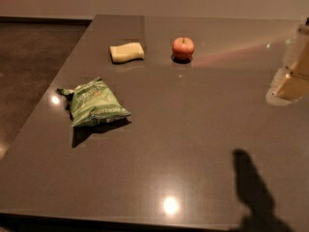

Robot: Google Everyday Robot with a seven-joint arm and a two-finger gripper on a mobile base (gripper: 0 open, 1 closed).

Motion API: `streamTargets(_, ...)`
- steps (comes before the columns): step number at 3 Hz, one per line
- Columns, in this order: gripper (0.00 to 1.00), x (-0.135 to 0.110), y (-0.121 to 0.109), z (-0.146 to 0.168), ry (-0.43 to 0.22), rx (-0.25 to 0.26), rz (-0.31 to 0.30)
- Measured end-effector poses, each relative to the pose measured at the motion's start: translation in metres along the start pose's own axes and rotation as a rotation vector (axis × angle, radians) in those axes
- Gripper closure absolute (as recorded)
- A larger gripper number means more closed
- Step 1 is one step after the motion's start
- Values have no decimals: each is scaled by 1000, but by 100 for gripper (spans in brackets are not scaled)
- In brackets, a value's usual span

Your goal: Pick green jalapeno chip bag

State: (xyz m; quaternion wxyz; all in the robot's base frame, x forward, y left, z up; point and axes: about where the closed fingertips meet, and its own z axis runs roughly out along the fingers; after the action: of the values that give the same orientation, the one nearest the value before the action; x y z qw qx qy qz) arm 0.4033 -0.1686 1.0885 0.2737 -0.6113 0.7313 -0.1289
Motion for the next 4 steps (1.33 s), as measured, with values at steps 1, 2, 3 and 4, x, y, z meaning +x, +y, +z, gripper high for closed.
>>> streamTargets(1, 0, 0, 0, 0, 0, 0, 0)
streamTargets(2, 0, -4, 1, -1, -2, 3, -5)
streamTargets(3, 0, -4, 1, -1, -2, 3, -5)
streamTargets(4, 0, -4, 1, -1, -2, 3, -5)
